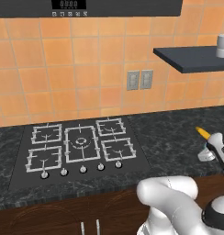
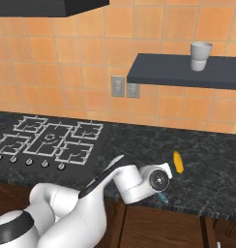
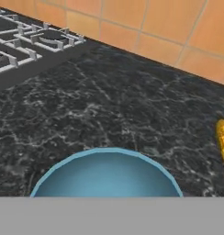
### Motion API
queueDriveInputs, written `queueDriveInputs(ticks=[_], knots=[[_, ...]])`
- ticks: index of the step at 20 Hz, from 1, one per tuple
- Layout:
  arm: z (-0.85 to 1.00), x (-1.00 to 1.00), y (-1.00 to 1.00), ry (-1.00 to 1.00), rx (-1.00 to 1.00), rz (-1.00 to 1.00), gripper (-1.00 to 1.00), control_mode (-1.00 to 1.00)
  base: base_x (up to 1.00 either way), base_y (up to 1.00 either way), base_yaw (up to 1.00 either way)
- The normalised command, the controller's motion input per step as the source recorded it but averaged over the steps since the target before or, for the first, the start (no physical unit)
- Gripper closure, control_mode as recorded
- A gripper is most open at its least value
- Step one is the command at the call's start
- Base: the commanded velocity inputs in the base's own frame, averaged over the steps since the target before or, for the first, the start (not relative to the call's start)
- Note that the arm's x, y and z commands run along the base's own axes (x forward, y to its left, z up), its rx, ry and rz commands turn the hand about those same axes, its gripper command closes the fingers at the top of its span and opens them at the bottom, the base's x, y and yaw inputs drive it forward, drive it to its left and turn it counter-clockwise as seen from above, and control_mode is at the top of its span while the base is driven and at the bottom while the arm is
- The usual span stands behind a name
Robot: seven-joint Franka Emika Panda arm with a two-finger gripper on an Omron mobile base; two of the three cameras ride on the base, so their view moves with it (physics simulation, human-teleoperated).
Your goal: Pick the ladle from the drawer and place it on the counter.
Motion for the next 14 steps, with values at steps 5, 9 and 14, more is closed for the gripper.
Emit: queueDriveInputs(ticks=[5, 9, 14], knots=[[0.02, 0.58, 0.99, 0.0, 0.0, 0.2, 1.0, -1.0, 0.0, 0.0, 0.0], [-0.09, 0.96, 0.78, 0.03, 0.0, 0.24, 1.0, -1.0, 0.0, 0.0, 0.0], [-0.26, 0.91, 0.21, 0.06, 0.0, 0.19, 1.0, -1.0, 0.0, 0.0, 0.0]])
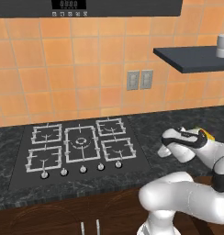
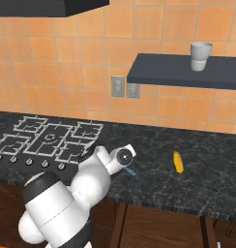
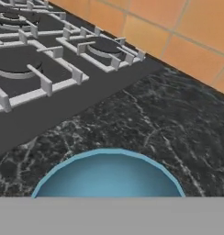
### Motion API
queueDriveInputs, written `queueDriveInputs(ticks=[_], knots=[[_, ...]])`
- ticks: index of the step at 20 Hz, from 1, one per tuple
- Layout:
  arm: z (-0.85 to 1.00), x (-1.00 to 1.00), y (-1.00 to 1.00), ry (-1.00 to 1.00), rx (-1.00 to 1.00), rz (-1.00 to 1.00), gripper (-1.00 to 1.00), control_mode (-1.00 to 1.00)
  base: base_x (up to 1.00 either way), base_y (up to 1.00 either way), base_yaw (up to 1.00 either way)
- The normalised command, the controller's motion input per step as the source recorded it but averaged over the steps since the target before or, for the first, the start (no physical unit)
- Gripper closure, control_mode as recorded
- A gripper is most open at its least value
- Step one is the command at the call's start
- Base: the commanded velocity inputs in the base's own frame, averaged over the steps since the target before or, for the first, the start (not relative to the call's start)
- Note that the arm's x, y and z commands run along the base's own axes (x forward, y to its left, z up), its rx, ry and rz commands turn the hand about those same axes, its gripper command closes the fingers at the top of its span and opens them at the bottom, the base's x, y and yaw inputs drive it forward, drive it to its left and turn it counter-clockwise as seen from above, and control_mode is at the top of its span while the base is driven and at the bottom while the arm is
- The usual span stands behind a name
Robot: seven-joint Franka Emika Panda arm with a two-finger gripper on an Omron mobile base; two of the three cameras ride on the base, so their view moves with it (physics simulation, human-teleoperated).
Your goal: Pick the ladle from the drawer and place it on the counter.
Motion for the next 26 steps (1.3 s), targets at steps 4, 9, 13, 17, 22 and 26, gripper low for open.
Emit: queueDriveInputs(ticks=[4, 9, 13, 17, 22, 26], knots=[[-0.41, 0.87, -0.04, 0.0, 0.0, 0.17, 1.0, -1.0, 0.0, 0.0, 0.0], [-0.43, 0.5, -0.02, 0.0, 0.0, 0.08, 1.0, -1.0, 0.0, 0.0, 0.0], [0.0, 0.09, 0.0, 0.01, 0.0, 0.01, -1.0, -1.0, 0.0, 0.0, 0.0], [0.0, 0.0, 0.0, 0.0, 0.0, 0.0, -1.0, -1.0, 0.0, 0.0, 0.0], [0.54, -0.12, -0.12, -0.09, 0.0, -0.03, -1.0, -1.0, 0.0, 0.0, 0.0], [0.88, -0.26, -0.49, -0.02, 0.0, -0.07, -1.0, -1.0, 0.0, 0.0, 0.0]])
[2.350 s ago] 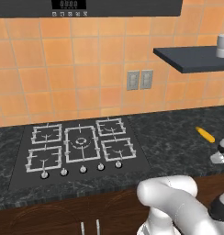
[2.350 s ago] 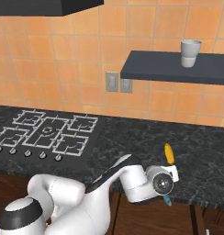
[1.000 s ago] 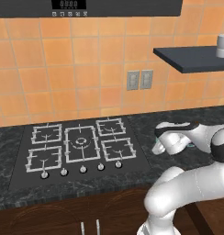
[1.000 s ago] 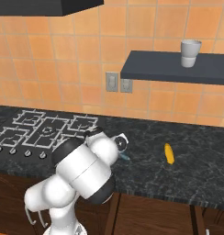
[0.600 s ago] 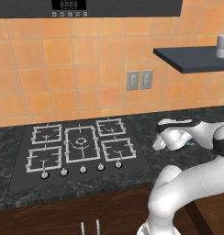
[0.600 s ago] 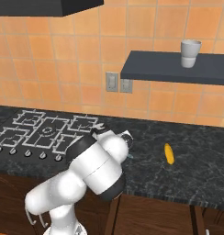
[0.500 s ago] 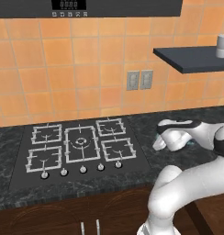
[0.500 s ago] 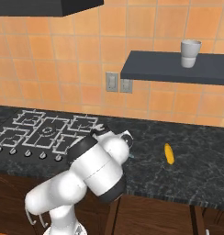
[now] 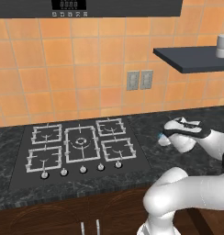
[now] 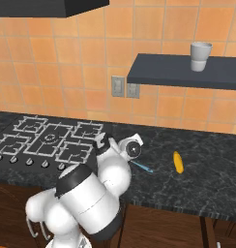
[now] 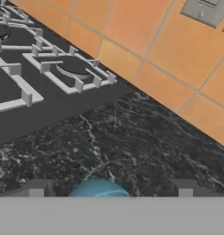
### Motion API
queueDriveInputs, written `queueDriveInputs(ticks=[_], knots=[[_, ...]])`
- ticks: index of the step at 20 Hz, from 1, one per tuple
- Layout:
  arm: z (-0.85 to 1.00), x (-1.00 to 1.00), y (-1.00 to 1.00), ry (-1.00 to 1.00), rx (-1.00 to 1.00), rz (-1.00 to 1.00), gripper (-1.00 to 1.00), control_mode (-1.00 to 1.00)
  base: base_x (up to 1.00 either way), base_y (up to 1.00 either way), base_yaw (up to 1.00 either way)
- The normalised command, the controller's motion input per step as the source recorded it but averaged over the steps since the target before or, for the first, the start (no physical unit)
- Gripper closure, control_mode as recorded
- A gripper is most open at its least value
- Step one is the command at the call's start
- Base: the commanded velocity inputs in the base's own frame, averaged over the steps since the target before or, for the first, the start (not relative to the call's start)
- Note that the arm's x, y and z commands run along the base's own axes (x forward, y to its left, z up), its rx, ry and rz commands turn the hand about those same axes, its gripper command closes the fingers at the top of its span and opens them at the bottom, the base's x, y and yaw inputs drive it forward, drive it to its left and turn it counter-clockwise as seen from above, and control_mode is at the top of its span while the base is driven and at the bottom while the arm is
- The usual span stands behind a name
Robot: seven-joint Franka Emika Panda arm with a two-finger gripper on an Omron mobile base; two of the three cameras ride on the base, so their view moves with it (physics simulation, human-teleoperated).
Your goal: Pick the ladle from the drawer and place it on the counter.
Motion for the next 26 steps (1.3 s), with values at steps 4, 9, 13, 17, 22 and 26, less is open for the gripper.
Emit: queueDriveInputs(ticks=[4, 9, 13, 17, 22, 26], knots=[[1.0, -0.28, -0.2, 0.0, 0.0, -0.12, -1.0, -1.0, 0.0, 0.0, 0.0], [0.97, -0.6, 0.45, 0.02, -0.07, -0.19, -1.0, -1.0, 0.0, 0.0, 0.0], [0.74, -0.8, 0.99, 0.03, -0.22, -0.27, -1.0, -1.0, 0.0, 0.0, 0.0], [0.94, -0.46, 1.0, 0.01, -0.21, -0.26, -1.0, -1.0, 0.0, 0.0, 0.0], [0.7, -0.64, 0.97, 0.05, -0.11, -0.23, -1.0, -1.0, 0.0, 0.0, 0.0], [0.84, -0.56, 0.52, 0.1, -0.01, -0.12, -1.0, -1.0, 0.0, 0.0, 0.0]])
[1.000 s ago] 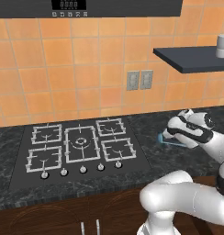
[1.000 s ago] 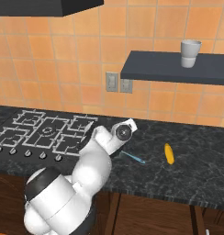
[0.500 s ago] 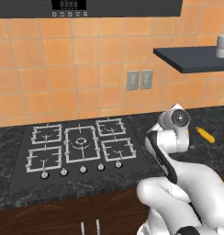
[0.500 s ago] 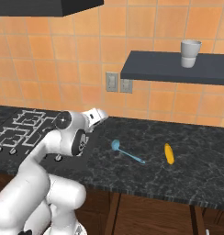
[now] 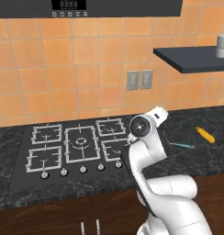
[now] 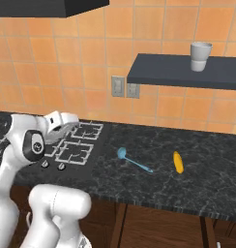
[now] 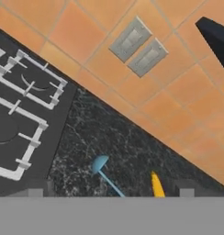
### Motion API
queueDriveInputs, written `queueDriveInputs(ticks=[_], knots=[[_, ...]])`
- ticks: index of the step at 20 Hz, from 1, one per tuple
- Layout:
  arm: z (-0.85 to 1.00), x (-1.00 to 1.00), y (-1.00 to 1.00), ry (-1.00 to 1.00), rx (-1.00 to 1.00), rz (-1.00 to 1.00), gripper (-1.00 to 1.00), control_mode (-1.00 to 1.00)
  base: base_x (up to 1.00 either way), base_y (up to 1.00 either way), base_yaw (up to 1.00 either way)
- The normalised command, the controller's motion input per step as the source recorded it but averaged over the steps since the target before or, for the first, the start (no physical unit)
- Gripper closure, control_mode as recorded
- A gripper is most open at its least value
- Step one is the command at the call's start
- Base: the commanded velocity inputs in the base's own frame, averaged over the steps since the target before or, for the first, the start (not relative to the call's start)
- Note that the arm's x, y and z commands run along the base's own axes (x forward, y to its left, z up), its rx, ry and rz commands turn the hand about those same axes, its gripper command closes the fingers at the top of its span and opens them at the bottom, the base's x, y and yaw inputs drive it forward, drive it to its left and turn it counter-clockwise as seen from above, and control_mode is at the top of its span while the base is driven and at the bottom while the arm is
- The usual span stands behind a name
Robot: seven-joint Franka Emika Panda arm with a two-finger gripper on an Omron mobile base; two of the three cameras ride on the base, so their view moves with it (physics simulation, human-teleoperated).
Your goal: Pick the ladle from the drawer and place it on the counter.
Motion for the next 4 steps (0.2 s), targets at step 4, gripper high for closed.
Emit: queueDriveInputs(ticks=[4], knots=[[0.98, -0.36, 0.07, 0.17, 0.01, -0.02, -1.0, -1.0, 0.0, 0.0, 0.0]])
